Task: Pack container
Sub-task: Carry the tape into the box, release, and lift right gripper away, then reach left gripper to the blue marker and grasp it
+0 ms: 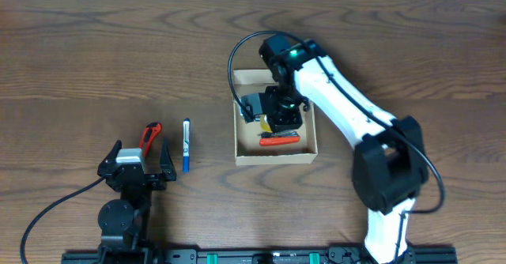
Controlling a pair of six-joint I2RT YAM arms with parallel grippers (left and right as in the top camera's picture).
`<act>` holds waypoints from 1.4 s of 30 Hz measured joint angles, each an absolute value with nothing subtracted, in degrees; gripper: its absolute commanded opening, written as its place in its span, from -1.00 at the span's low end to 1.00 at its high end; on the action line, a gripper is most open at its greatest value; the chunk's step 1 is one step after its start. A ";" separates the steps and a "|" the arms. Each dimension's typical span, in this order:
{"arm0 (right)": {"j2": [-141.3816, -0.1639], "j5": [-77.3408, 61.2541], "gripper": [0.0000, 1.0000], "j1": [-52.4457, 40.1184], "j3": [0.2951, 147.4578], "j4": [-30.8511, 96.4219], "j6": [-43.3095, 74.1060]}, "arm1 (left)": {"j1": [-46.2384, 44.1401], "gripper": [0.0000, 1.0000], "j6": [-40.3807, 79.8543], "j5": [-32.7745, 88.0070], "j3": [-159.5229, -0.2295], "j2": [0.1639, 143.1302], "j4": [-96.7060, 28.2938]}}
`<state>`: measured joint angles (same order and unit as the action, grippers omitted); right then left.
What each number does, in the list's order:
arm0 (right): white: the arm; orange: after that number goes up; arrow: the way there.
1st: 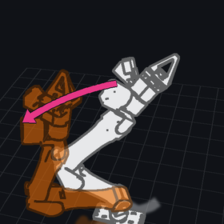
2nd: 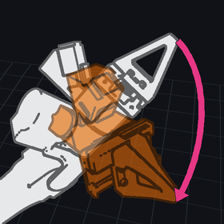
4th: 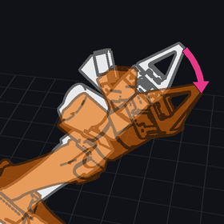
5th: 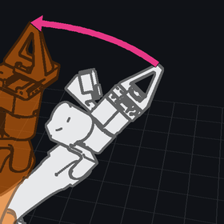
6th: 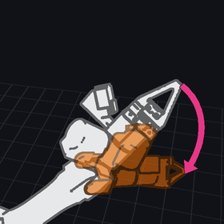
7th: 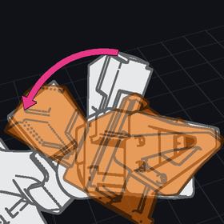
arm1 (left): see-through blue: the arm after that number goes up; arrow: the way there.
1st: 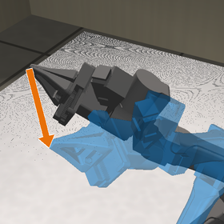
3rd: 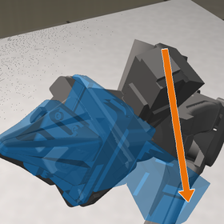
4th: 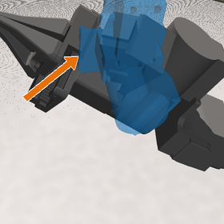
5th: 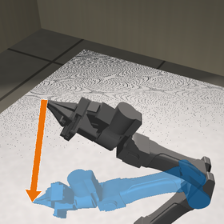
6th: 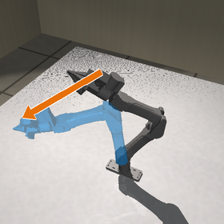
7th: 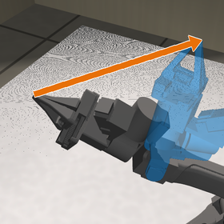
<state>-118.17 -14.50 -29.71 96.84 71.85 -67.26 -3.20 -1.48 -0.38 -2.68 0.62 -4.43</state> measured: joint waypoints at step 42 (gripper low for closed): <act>-94.28 -15.57 0.68 -12.47 97.51 58.89 -35.20 | -3.20 0.91 12.67 4.93 -44.99 34.79 -47.48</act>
